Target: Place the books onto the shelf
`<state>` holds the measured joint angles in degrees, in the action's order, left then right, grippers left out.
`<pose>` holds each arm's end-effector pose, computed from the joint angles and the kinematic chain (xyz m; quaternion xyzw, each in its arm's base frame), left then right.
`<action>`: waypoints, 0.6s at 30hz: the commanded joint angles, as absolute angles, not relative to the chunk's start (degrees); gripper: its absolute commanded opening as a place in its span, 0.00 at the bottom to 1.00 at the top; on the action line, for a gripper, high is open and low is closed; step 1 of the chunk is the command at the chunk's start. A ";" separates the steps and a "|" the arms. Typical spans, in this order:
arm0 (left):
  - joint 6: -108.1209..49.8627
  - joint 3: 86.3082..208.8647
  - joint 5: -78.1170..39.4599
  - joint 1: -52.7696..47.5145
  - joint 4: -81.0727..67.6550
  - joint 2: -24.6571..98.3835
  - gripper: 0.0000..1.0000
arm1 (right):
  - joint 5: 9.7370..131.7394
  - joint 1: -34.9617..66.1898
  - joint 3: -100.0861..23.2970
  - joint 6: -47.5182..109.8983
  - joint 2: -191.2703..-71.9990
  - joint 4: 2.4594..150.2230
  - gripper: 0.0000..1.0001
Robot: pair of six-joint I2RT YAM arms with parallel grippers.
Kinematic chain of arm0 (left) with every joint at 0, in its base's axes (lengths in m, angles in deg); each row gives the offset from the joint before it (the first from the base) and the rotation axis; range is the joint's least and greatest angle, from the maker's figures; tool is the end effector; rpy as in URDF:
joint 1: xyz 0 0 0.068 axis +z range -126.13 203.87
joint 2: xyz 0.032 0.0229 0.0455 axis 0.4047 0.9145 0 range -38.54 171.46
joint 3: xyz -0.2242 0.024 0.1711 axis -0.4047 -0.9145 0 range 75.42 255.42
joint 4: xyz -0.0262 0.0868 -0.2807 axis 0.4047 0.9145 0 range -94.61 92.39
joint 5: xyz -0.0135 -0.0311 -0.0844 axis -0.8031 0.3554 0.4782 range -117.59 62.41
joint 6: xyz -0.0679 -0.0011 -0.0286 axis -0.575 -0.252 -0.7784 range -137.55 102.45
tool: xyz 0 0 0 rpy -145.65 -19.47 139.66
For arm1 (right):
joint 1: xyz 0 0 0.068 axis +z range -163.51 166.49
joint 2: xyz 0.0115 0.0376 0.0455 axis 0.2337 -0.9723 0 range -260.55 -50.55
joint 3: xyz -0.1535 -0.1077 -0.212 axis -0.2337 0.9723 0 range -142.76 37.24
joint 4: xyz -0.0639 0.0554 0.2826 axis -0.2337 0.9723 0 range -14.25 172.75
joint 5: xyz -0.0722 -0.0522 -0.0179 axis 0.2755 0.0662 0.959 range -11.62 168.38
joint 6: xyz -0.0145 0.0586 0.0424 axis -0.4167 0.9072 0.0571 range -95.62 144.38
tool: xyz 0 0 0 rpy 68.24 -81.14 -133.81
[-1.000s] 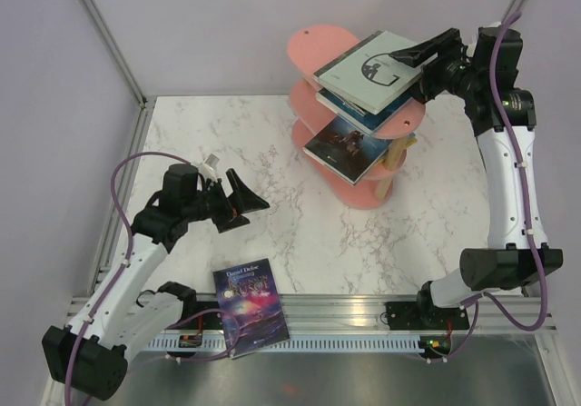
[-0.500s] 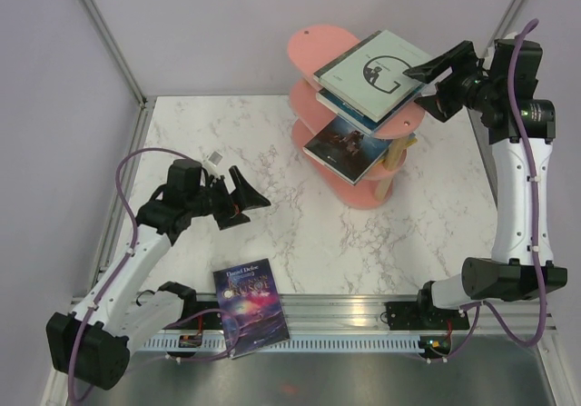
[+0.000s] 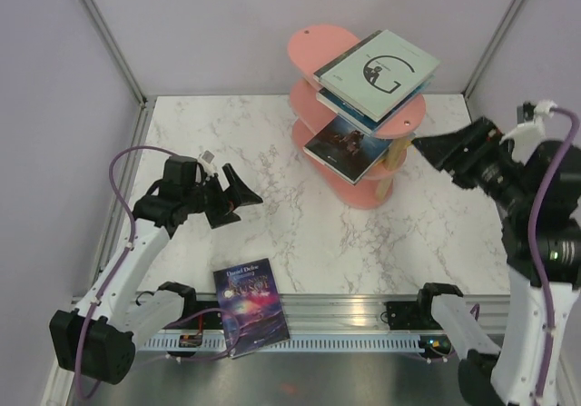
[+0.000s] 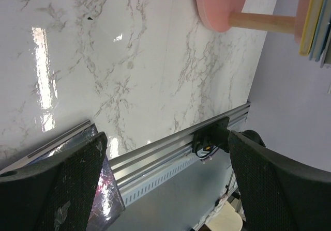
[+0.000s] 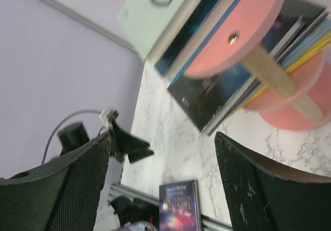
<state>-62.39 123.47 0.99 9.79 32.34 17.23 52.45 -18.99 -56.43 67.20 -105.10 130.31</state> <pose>0.2283 -0.0876 0.2723 -0.1454 0.8874 -0.3820 0.2131 0.1670 0.0110 0.5262 0.1932 0.7631 0.3581 0.5020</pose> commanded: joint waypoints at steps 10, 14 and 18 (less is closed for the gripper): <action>-58.95 127.01 -6.75 10.51 39.60 20.87 1.00 | 36.45 -17.82 -9.72 63.34 -85.25 128.73 0.94; -59.38 126.92 -7.55 10.51 40.13 22.01 1.00 | 43.30 -11.60 -5.66 61.99 -90.27 128.14 0.93; -59.82 126.83 -8.34 10.51 40.31 22.37 1.00 | 51.29 0.17 -2.76 69.88 -94.76 121.29 0.93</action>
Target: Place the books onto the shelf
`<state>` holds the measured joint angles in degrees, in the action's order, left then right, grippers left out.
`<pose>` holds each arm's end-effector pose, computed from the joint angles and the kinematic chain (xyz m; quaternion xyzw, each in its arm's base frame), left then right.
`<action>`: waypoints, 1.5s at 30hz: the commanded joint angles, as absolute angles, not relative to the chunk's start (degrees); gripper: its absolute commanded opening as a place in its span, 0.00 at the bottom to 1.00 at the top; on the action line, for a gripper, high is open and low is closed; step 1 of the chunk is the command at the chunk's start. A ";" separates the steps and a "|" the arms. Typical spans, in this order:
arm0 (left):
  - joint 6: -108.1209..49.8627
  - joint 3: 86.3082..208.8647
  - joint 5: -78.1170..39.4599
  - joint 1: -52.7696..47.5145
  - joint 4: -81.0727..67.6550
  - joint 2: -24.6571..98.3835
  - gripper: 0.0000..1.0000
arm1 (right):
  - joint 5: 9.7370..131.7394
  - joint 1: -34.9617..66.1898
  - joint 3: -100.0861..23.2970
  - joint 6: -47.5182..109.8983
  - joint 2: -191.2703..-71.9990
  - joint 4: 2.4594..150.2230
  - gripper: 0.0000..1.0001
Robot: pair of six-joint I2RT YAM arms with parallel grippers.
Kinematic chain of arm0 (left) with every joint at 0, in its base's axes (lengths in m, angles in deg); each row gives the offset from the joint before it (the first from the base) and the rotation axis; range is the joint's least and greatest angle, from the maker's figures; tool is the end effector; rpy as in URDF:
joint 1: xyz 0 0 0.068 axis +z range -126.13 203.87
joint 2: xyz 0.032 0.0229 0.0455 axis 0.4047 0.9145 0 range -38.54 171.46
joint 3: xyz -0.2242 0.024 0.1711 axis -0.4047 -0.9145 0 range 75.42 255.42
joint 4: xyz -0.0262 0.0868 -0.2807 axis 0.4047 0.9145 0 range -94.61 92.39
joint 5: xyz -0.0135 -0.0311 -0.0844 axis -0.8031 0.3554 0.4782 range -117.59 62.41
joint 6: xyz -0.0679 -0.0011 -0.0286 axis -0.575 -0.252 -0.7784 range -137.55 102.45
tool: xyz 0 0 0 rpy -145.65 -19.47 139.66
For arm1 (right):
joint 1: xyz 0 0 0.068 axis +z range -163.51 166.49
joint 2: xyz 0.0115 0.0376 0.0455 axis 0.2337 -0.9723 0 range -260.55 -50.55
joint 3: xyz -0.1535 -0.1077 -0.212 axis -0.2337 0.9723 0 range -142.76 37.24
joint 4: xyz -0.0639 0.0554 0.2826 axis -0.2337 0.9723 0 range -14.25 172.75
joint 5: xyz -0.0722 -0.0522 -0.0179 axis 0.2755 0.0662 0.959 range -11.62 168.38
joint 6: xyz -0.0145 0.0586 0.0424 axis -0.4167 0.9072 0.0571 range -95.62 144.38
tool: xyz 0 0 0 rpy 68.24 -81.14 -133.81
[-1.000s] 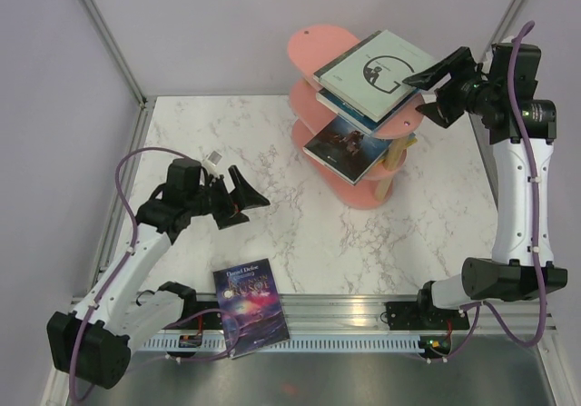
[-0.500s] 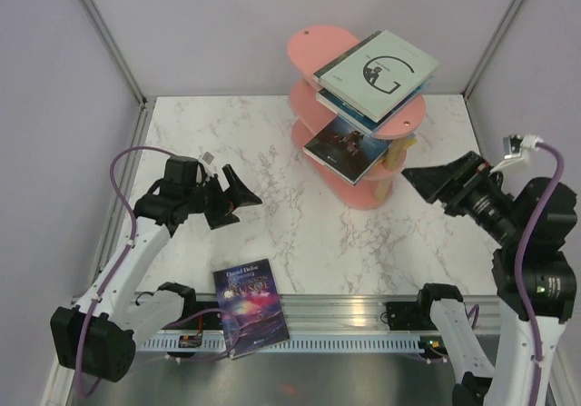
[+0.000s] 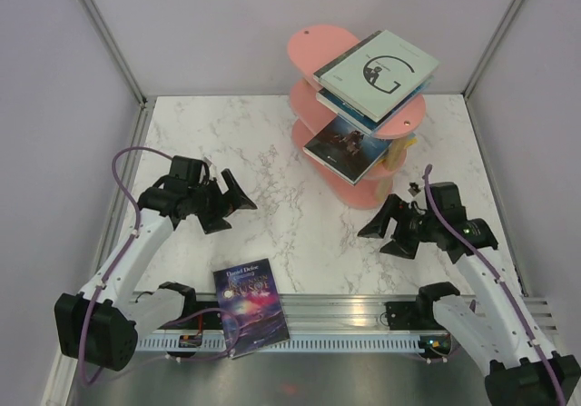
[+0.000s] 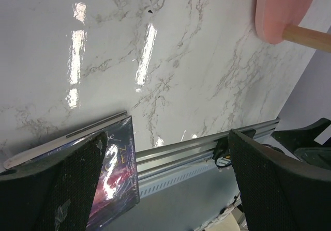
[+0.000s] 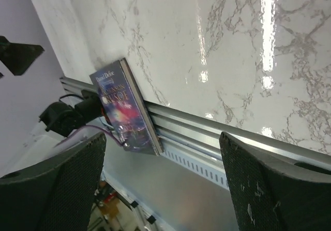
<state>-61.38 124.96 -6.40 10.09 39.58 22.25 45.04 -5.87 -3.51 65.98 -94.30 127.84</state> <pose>0.2351 -0.0806 0.2491 -0.1905 0.9207 -0.2945 0.1713 0.1706 0.0570 0.2457 0.1845 0.8991 0.3685 0.1472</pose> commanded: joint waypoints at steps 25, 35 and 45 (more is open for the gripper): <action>-58.95 121.91 -12.38 11.04 43.65 15.69 1.00 | 74.06 59.43 16.14 110.05 -139.04 36.41 0.91; -55.09 124.28 -9.75 13.15 45.40 15.77 1.00 | 78.03 67.16 10.79 121.39 -163.02 20.22 0.88; -54.11 124.11 -8.43 11.92 46.90 15.16 1.00 | 87.95 71.92 16.40 130.46 -170.09 3.32 0.37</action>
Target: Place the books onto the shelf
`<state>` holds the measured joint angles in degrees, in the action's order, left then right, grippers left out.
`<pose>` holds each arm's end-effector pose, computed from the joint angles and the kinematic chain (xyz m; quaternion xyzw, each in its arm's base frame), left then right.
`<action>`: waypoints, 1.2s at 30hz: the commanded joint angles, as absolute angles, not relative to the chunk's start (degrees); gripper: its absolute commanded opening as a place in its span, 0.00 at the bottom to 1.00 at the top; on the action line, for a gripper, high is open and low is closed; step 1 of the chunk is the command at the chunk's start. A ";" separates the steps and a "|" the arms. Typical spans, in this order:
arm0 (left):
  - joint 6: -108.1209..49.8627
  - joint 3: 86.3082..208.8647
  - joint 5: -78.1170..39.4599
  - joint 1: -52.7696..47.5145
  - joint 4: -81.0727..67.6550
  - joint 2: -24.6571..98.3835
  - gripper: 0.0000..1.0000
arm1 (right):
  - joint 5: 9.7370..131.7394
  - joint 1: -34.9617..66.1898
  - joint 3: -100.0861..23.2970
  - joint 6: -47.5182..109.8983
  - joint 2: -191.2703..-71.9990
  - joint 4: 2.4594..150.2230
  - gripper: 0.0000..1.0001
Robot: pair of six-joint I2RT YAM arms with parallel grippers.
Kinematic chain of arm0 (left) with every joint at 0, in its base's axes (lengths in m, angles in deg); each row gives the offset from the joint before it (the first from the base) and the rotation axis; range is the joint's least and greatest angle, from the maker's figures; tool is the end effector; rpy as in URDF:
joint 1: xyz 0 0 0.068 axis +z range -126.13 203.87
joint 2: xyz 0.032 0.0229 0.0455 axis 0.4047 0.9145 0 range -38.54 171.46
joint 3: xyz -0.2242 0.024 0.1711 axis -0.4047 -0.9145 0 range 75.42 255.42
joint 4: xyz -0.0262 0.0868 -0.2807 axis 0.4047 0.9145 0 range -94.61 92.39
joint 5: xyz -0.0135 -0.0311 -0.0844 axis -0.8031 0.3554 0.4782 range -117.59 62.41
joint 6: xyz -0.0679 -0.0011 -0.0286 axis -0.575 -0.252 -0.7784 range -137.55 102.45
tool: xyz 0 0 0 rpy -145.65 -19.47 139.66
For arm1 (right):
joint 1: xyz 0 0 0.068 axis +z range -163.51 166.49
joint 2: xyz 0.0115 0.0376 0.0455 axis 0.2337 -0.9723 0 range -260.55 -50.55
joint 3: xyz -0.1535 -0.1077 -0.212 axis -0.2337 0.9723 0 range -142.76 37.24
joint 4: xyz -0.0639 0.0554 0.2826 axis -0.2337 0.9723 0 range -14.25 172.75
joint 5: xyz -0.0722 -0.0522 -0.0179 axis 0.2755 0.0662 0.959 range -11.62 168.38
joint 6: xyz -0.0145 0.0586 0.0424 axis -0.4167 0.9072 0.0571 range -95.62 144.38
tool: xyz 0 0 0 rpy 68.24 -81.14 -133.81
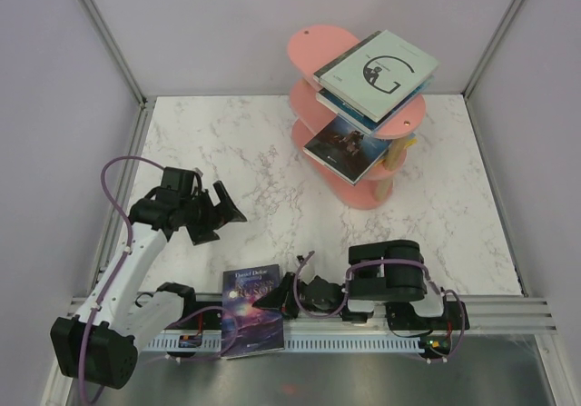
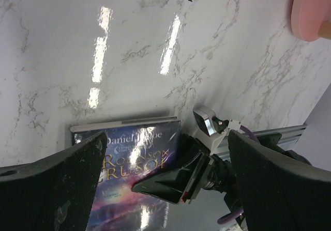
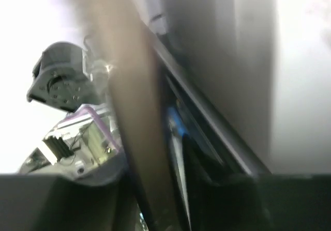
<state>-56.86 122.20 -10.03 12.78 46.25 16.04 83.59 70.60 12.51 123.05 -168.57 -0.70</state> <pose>0.2085 -0.0598 0.2453 -0.1920 0.9329 -0.2466 0.1789 0.0387 0.3200 0.0331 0.1285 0.7923 0.5961 0.0220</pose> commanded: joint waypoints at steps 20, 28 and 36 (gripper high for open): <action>-58.14 123.76 14.67 11.13 32.96 10.86 1.00 | 107.03 68.15 6.05 114.04 -98.47 92.17 0.00; -65.43 119.55 26.81 9.55 18.01 5.50 1.00 | 109.14 65.77 -10.82 101.73 -98.27 96.49 0.00; -78.63 112.33 25.86 -0.64 -1.16 3.03 1.00 | 103.61 63.30 -21.81 93.73 -104.07 93.16 0.00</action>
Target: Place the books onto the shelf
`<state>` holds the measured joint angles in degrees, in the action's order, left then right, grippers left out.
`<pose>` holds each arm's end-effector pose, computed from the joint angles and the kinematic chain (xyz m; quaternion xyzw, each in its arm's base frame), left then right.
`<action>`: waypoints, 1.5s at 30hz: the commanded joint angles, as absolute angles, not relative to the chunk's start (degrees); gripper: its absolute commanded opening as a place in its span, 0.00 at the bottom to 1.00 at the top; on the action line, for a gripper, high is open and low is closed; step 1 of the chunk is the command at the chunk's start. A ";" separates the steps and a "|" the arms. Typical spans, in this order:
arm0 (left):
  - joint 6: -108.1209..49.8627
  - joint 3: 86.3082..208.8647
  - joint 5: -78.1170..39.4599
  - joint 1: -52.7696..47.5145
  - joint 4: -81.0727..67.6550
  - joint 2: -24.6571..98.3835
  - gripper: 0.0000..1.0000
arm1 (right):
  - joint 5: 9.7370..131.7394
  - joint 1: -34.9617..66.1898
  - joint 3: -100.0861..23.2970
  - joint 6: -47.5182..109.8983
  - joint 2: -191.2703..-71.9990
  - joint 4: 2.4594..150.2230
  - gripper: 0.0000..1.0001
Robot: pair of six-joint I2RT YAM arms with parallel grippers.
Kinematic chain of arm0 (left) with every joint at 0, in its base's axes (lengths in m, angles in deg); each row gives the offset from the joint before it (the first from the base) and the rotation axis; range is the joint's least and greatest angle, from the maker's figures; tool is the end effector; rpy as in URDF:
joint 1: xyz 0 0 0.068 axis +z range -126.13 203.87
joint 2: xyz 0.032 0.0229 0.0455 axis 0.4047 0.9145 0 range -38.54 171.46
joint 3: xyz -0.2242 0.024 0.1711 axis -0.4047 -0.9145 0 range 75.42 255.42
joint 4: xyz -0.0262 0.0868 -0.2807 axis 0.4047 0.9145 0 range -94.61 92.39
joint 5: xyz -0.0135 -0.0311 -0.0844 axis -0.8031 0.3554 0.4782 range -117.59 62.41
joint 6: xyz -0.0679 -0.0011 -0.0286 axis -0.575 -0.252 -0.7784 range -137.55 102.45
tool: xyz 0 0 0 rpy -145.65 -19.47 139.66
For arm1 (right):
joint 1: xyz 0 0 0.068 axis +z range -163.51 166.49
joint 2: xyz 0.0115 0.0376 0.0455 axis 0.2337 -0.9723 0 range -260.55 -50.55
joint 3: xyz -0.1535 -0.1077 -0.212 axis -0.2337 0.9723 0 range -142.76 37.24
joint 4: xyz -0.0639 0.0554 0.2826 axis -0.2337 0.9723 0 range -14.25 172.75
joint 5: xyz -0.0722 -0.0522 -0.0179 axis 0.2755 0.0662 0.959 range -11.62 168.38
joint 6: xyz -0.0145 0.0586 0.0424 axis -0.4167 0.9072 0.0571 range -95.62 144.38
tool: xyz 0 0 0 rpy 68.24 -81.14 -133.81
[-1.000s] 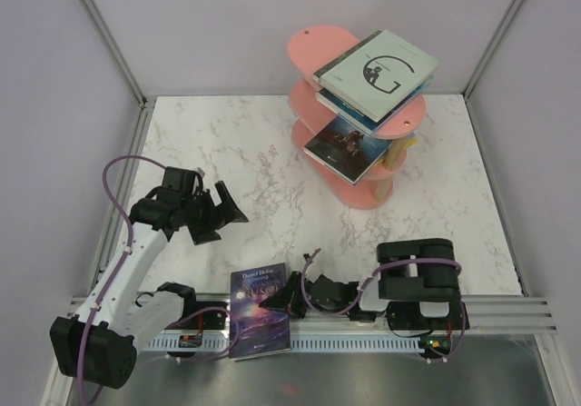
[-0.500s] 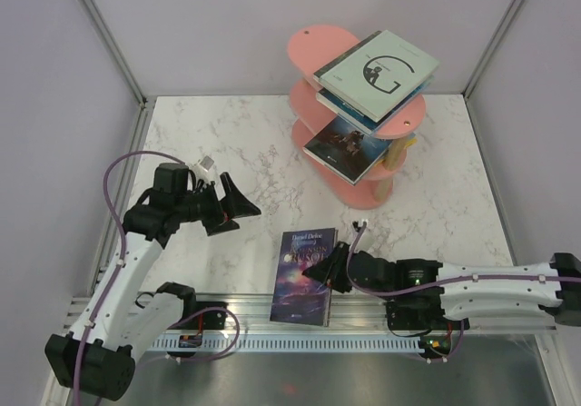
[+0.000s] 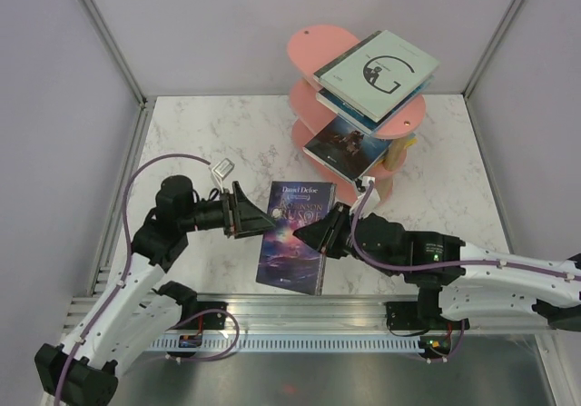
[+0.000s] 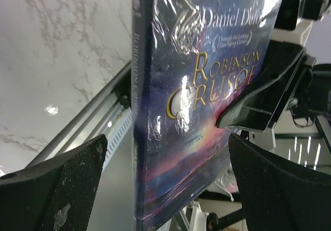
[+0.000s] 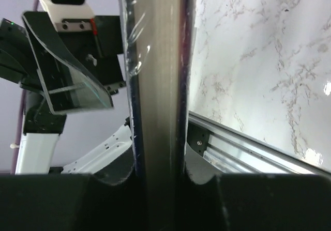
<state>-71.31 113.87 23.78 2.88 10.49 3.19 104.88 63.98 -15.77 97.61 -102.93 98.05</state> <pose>0.1745 -0.1185 0.3048 0.0372 0.7727 -0.5994 0.2057 0.0815 0.2402 0.3464 0.0987 0.8096 0.4810 0.3216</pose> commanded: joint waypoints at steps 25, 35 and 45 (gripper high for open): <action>-84.09 114.87 20.49 -4.87 -9.79 2.50 0.02 | 93.06 59.26 -16.02 93.37 -98.63 86.46 0.45; -82.06 118.48 21.01 -4.87 -9.70 7.68 0.02 | 96.75 59.26 -14.53 94.60 -90.81 91.12 0.59; -81.44 119.71 22.86 -4.87 -10.49 11.72 0.02 | 96.84 59.17 -16.72 93.37 -92.56 90.69 0.40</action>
<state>-84.62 117.11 24.05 -5.36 -9.45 10.27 98.28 58.95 -12.82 93.30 -92.25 98.05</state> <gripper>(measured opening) 0.290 0.416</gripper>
